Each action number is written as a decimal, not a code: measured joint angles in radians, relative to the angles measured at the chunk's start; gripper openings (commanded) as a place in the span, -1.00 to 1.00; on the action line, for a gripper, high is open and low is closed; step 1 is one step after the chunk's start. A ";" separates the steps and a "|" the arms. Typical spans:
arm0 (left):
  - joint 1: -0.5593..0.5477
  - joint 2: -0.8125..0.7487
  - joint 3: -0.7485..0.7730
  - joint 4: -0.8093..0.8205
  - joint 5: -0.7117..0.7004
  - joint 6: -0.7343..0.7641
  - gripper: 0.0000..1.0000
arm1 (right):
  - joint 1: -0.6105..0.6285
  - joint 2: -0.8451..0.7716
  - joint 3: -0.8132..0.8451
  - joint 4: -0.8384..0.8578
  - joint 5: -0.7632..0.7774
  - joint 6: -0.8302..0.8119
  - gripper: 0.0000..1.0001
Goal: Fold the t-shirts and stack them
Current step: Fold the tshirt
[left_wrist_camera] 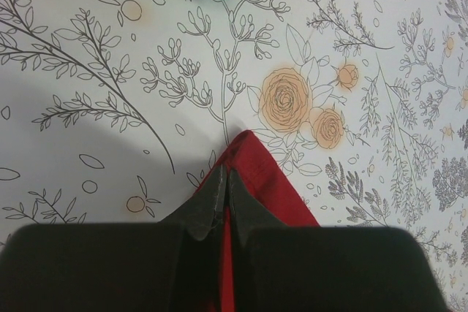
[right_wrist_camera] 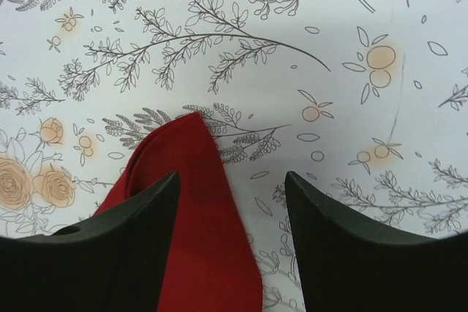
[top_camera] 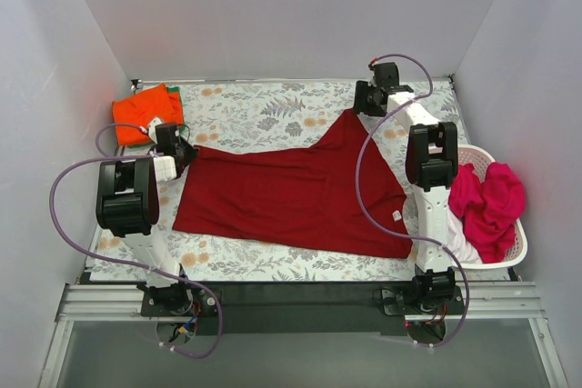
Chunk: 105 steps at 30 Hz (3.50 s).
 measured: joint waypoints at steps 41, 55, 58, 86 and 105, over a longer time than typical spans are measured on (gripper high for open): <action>0.000 0.003 0.006 -0.014 0.002 0.007 -1.00 | 0.050 -0.039 -0.127 0.113 -0.049 -0.116 -0.97; 0.000 -0.089 0.006 -0.053 0.030 0.026 -1.00 | 0.058 -0.642 -0.695 0.265 -0.037 -0.093 -0.97; 0.000 -0.116 0.002 -0.061 0.039 0.028 -1.00 | 0.061 -0.718 -0.778 0.289 -0.037 -0.088 -0.97; 0.001 -0.442 -0.192 -0.135 -0.006 0.047 -1.00 | 0.095 -1.365 -1.202 0.164 0.095 -0.063 -0.97; 0.001 -0.589 -0.307 -0.182 -0.035 0.021 -1.00 | 0.115 -1.633 -1.299 -0.079 0.087 -0.017 -0.97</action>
